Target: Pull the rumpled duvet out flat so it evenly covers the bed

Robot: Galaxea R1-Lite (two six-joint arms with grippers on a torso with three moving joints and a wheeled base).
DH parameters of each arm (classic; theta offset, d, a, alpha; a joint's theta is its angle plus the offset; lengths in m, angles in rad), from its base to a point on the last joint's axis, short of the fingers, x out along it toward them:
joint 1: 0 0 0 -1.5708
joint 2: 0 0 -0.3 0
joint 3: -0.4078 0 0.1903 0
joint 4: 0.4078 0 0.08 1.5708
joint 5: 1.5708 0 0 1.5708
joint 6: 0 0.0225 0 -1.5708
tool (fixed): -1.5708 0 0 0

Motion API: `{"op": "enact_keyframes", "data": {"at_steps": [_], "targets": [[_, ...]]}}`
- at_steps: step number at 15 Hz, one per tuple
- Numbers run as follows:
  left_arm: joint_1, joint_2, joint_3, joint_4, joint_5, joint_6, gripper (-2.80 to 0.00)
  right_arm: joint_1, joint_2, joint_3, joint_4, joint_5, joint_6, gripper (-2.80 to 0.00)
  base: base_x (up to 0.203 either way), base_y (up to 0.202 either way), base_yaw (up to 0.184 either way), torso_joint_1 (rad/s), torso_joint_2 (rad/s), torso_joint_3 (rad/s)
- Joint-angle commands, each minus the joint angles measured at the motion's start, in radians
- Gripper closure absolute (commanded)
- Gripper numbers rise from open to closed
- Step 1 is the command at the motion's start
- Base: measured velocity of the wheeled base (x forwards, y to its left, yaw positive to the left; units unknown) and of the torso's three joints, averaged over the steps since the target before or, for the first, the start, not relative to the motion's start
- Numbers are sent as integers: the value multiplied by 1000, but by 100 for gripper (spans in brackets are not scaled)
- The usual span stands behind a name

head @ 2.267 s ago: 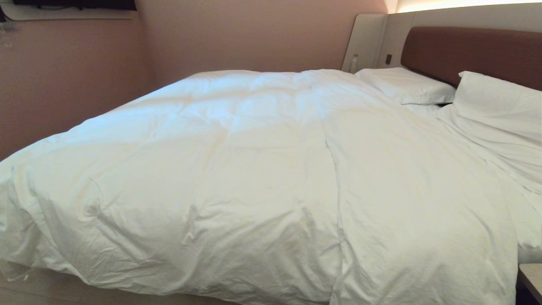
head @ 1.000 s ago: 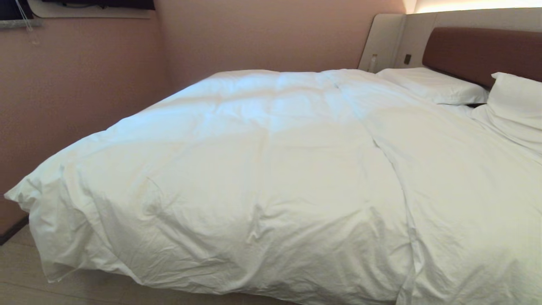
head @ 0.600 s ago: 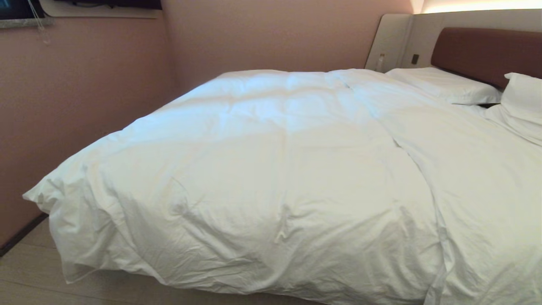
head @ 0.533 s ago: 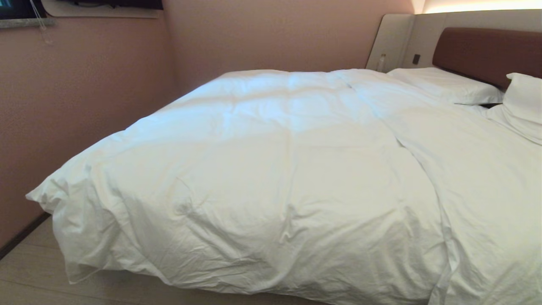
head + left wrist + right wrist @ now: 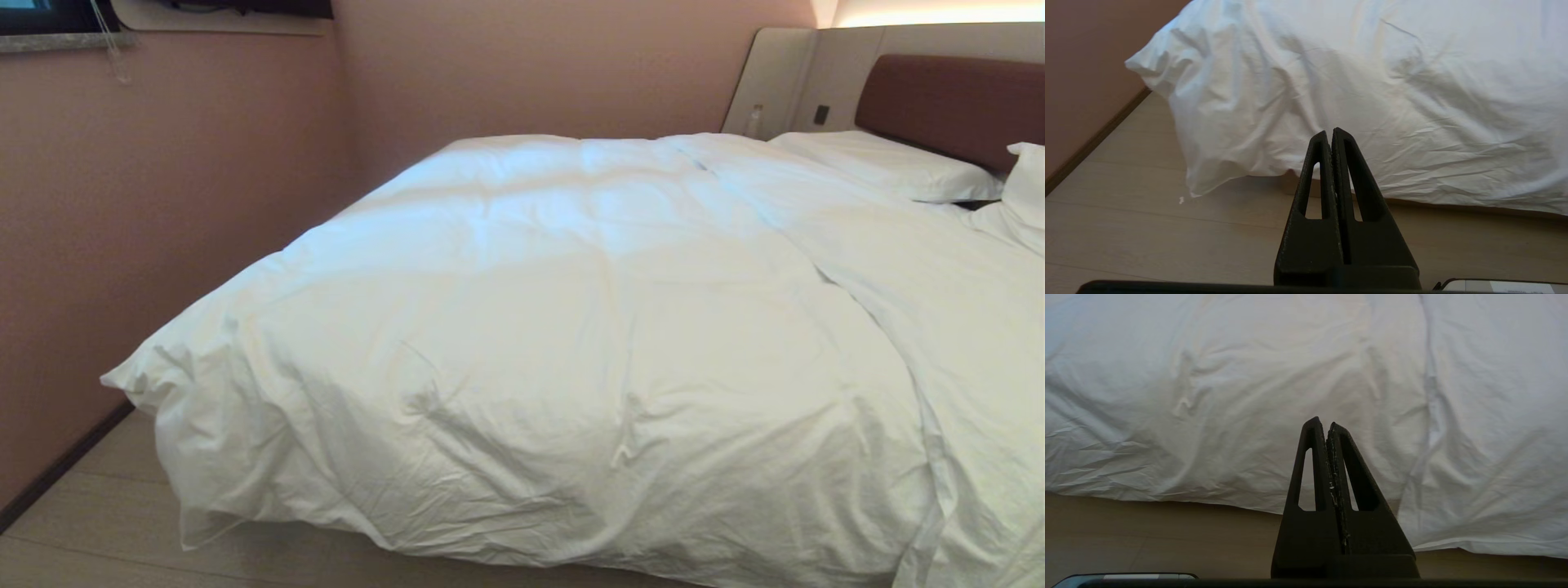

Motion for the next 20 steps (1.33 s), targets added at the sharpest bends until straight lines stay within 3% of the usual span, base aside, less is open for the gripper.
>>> {"op": "enact_keyframes", "data": {"at_steps": [1,20], "targets": [[0,0,0,0,1,-7,0,0,0,0,0,0,-1,0,0,199,0,2,7,7],[0,0,-1,0,2,-20,0,0,0,2,0,0,-1,0,0,194,0,3,3,3]]}}
